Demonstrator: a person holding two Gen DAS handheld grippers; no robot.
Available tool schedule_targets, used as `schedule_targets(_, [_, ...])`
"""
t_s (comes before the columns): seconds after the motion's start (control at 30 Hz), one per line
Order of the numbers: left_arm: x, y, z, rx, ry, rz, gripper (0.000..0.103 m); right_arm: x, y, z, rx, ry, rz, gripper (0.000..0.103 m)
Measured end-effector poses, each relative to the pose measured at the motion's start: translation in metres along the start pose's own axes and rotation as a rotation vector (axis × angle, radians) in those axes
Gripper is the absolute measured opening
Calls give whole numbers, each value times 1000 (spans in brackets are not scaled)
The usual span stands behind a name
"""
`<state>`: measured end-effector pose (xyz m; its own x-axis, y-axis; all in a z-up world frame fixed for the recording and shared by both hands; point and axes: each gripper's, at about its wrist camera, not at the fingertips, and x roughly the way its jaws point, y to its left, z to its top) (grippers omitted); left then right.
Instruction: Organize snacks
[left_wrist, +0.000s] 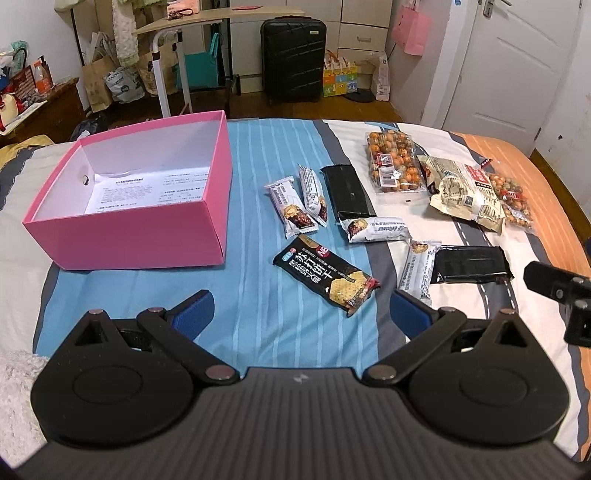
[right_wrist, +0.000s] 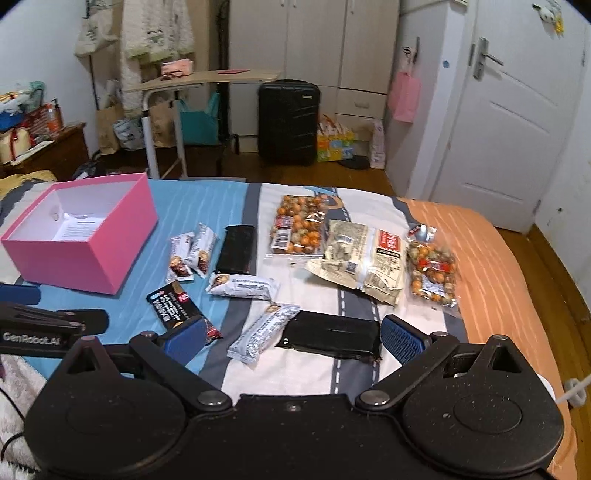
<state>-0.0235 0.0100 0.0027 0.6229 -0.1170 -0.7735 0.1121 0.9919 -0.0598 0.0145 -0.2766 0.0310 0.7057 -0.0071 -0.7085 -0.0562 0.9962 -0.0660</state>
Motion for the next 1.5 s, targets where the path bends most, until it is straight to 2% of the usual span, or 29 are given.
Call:
schedule_targets(0.43, [-5, -5, -2, 6, -23, -33, 101, -3, -1, -4, 7, -31, 32, 102])
schedule_targets(0.93, [2, -5, 0, 2, -5, -34, 100, -3, -1, -7, -37, -98, 60, 102])
schedule_targets(1.0, [5, -8, 8, 24, 2, -35, 99, -1, 1, -3, -75, -124, 52, 102])
schedule_targets(1.1, [4, -16, 28, 162, 0, -62, 99, 2, -1, 7, -201, -204, 83, 102])
schedule_targets(1.23, [14, -19, 56, 268, -9, 7, 97, 24, -13, 26, -179, -135, 191, 102])
schedule_targets(1.3, [28, -20, 66, 309, 9, 12, 97, 43, -16, 28, -150, -75, 224, 102])
schedule_targets(1.4, [54, -24, 74, 368, 13, -56, 97, 73, -14, 20, -115, 3, 273, 102])
schedule_targets(1.5, [87, -31, 80, 377, 46, -137, 96, 101, -9, 1, -60, 64, 294, 95])
